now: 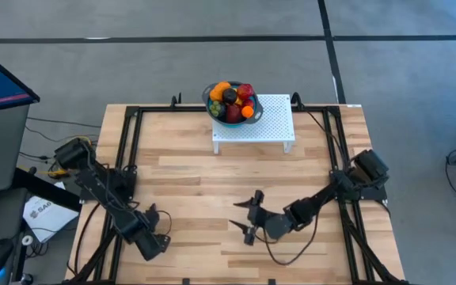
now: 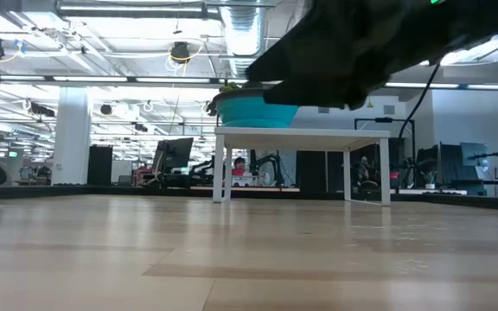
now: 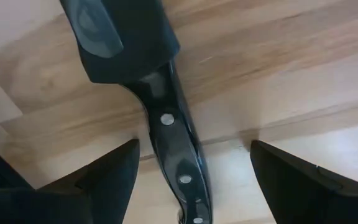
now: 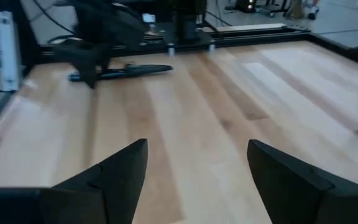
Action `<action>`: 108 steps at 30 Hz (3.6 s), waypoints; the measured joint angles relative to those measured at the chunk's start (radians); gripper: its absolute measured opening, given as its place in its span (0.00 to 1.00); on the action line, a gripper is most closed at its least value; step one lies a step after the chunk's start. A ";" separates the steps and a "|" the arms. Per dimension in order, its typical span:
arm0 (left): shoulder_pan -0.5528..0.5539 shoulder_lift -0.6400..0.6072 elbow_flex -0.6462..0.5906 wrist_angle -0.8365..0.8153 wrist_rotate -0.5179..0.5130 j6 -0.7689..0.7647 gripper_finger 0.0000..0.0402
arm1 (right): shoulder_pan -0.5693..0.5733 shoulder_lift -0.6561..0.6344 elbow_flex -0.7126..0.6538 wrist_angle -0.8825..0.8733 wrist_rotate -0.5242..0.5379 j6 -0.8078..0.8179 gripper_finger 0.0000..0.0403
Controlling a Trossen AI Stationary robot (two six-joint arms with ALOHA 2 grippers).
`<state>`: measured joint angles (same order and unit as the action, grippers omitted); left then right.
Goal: Pick & Place Fruit
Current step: Put the black knife on the shelf
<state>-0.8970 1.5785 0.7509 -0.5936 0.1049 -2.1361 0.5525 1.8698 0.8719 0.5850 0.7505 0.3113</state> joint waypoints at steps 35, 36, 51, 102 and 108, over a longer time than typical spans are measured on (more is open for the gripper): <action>0.015 -0.001 0.012 0.197 -0.635 0.270 0.24 | 0.466 0.000 -0.001 -0.392 0.156 0.665 0.67; 0.038 -0.001 0.012 0.237 -0.668 0.329 0.24 | 0.474 0.000 -0.001 -0.403 0.169 0.684 0.67; 0.442 -0.004 0.015 1.027 -0.582 1.452 0.27 | 0.467 0.000 -0.234 0.076 0.234 0.584 0.67; 0.862 -0.007 0.017 1.730 0.032 2.036 0.28 | -0.345 -0.143 -0.239 0.934 -0.493 -0.383 0.43; 0.862 -0.007 0.017 1.740 0.027 2.029 0.28 | -0.343 -0.143 -0.238 0.935 -0.497 -0.397 0.21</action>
<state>-0.0353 1.5711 0.7677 1.1465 0.1319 -0.1071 0.2091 1.7264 0.6334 1.5200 0.2539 -0.0860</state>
